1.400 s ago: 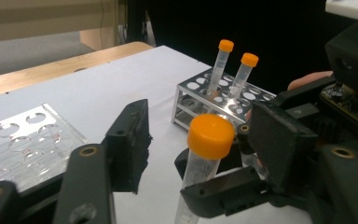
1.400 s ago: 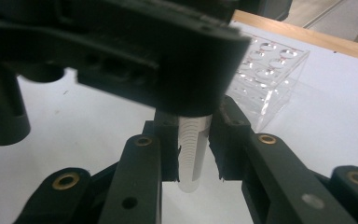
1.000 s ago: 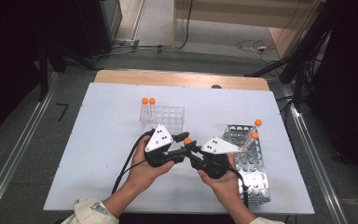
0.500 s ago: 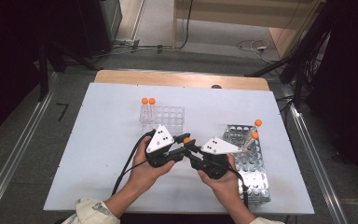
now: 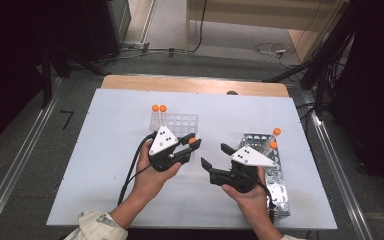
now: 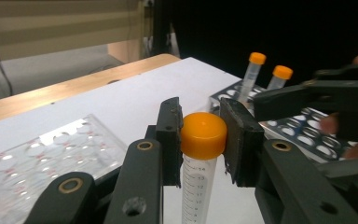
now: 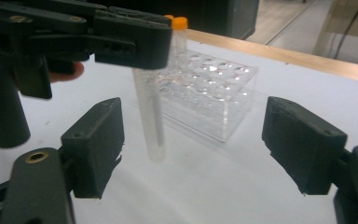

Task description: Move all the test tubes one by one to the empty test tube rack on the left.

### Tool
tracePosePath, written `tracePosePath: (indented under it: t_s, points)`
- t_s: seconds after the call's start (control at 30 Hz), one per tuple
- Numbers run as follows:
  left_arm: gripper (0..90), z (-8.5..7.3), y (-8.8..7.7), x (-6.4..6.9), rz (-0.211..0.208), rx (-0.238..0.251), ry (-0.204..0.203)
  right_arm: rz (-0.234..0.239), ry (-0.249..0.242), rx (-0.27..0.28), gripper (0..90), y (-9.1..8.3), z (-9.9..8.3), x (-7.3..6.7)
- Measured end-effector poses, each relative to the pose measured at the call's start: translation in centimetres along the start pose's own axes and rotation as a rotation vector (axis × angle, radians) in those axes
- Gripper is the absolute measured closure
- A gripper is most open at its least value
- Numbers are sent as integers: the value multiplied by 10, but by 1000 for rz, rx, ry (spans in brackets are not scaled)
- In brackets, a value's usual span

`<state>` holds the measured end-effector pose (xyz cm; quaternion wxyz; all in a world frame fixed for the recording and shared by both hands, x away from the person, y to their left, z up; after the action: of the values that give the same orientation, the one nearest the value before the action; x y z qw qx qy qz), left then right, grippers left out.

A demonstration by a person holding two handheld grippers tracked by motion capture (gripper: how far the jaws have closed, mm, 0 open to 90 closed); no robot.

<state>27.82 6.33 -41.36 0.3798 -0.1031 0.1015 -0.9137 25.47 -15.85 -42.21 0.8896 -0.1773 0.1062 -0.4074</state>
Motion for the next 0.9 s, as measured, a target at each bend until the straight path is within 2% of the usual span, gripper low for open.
tracePosePath:
  t_s: [0.07,0.33,0.77,0.9]
  points:
    - [711,1,0,-5,19,4,-8,-16,-18,2,177,-5,-1,2]
    - [711,2,0,-26,61,-11,-28,-54,-21,14,163,-23,-6,13]
    - [710,18,-4,-39,104,11,-18,-96,14,46,161,-58,-23,34]
    - [710,27,-3,-49,133,19,-24,-117,26,47,160,-70,-31,40]
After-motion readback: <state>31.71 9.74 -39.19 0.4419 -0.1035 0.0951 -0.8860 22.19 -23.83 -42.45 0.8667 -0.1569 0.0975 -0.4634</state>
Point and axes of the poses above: each handheld gripper's, and its own axes: y roughly forward along the jaws, z roughly out of its top, x roughly to its right, the point moved 1 cm from there along y, roughly forward along the jaws, and after that the axes turned 2 degrees about -z, right-handed, at the moved point
